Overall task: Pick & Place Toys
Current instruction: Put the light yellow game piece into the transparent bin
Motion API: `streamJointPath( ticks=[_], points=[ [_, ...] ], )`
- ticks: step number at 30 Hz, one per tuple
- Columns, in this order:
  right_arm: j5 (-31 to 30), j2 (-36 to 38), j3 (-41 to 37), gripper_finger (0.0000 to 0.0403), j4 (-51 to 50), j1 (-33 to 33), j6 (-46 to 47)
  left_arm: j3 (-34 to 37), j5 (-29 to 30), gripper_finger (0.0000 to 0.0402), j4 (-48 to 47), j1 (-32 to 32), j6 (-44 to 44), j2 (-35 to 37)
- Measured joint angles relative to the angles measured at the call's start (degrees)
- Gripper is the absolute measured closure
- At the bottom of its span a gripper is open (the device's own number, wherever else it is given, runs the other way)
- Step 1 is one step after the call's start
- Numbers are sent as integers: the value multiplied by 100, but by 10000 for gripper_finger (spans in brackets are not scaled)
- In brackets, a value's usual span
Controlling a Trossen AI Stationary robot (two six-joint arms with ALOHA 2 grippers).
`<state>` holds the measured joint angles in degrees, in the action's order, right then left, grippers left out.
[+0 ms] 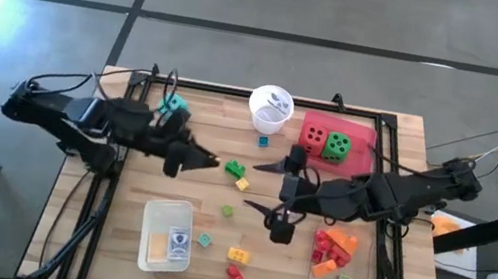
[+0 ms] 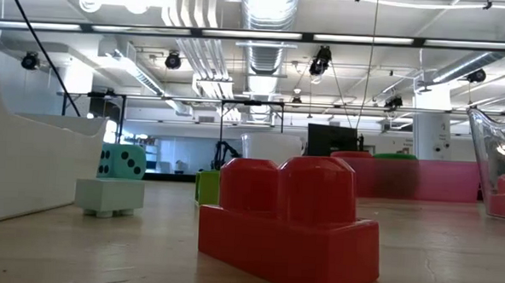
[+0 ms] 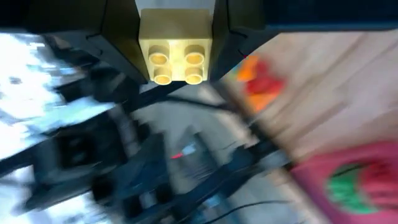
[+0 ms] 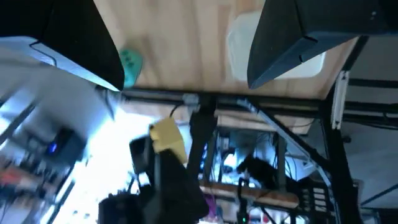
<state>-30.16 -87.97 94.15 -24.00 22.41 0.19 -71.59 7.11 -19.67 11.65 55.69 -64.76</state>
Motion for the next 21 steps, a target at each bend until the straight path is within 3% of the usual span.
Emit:
streamJointPath(
  ticks=[5,11,21],
  points=[
    [-216,-342,485,69,243,-33,-733,0,-619,262,1331,-329,-27,-281],
    [-904,-778,1076,83,201,-47,-1070,7,-825,262,1595,-400,13,-521],
    [-879,-1080,1532,211,88,-49,-1676,7,-894,262,2076,-425,24,-526]
  ],
)
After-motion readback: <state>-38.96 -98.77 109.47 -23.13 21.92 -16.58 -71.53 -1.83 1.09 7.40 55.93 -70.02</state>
